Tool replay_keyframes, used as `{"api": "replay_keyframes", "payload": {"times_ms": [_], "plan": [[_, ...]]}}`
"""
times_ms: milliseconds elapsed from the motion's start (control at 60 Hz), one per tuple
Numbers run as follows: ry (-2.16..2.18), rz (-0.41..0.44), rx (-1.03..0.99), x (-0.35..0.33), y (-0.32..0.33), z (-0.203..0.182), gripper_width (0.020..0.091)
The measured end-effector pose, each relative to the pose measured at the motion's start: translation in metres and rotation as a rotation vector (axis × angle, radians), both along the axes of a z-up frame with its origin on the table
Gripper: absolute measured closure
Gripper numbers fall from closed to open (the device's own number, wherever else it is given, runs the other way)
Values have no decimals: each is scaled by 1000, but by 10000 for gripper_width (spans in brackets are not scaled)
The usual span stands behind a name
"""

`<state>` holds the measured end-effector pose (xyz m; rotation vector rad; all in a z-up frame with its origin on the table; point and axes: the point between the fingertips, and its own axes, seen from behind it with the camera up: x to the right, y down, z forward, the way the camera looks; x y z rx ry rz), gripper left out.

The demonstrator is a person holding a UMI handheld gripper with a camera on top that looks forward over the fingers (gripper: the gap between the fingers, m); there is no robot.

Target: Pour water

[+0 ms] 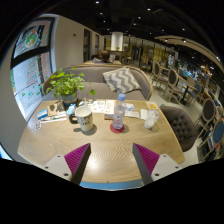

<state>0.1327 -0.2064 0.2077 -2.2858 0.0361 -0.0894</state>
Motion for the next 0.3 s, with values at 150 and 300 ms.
{"api": "replay_keyframes", "payload": {"times_ms": [150,300], "plan": [[-28,-15,-23,-1,-21,-3,248],[-27,-15,-11,-4,-25,-5,248]]}}
